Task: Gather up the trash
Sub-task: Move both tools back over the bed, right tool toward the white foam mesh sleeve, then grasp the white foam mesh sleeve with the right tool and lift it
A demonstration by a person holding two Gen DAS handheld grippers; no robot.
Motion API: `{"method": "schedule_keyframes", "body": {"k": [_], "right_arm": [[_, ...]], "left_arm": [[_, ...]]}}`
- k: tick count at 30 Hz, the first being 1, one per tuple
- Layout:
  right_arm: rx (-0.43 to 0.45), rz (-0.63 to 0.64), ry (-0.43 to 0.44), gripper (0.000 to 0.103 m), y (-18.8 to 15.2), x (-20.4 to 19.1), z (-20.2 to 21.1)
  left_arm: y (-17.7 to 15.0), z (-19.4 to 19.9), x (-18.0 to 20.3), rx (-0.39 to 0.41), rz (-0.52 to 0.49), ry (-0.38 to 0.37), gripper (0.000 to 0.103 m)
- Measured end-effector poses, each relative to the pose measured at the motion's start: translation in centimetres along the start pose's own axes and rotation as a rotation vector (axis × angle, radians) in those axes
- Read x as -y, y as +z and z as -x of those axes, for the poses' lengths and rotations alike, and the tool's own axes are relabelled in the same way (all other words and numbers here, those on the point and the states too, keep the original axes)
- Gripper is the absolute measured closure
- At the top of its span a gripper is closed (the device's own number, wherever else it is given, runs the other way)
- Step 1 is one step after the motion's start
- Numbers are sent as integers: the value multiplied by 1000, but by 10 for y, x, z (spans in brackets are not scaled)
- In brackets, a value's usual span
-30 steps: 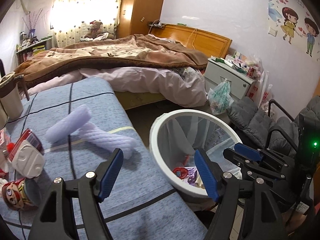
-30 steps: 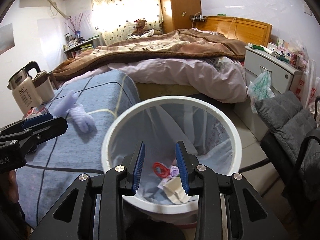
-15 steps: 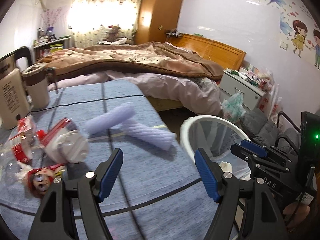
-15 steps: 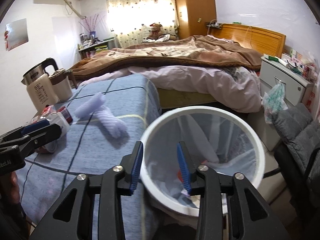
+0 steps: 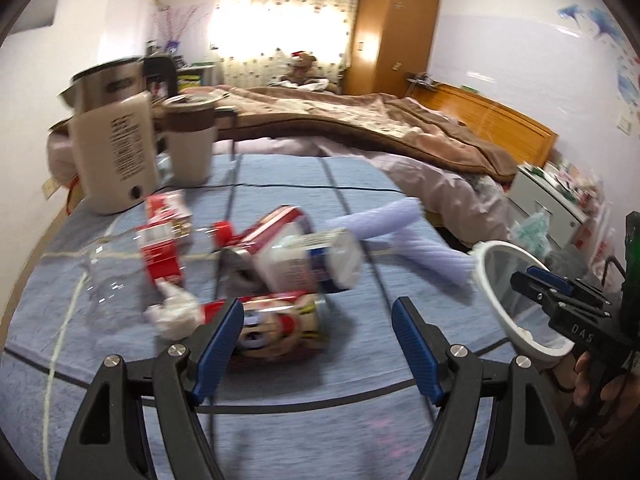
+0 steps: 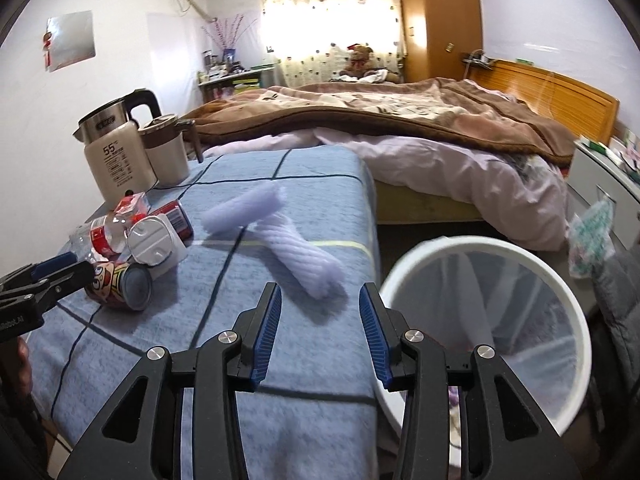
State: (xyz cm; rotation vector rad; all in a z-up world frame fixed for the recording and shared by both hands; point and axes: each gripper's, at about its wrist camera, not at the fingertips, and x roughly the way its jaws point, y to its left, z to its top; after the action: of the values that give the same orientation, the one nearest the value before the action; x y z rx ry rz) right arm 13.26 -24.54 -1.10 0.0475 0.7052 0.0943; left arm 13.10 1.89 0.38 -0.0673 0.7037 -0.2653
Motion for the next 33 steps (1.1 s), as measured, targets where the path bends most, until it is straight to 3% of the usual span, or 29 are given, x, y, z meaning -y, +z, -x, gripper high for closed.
{"method": "schedule_keyframes", "body": {"k": [7, 16, 26, 28, 30, 33], "right_arm": [[-27, 71, 0, 55, 19, -12, -36], [-98, 125, 5, 50, 30, -18, -85], [-161, 119, 22, 50, 31, -22, -106], [-157, 108, 27, 53, 30, -23, -105], [-164, 99, 30, 66, 29, -24, -106], [-169, 100, 32, 75, 27, -26, -106]], "left_arm": [[-2, -2, -42, -7, 68, 57, 25], [-2, -13, -77, -28, 126, 52, 22], [-5, -28, -92, -66, 168, 34, 19], [-4, -28, -89, -67, 154, 24, 19], [-5, -30, -88, -78, 159, -4, 19], [-7, -30, -85, -79, 153, -11, 19]]}}
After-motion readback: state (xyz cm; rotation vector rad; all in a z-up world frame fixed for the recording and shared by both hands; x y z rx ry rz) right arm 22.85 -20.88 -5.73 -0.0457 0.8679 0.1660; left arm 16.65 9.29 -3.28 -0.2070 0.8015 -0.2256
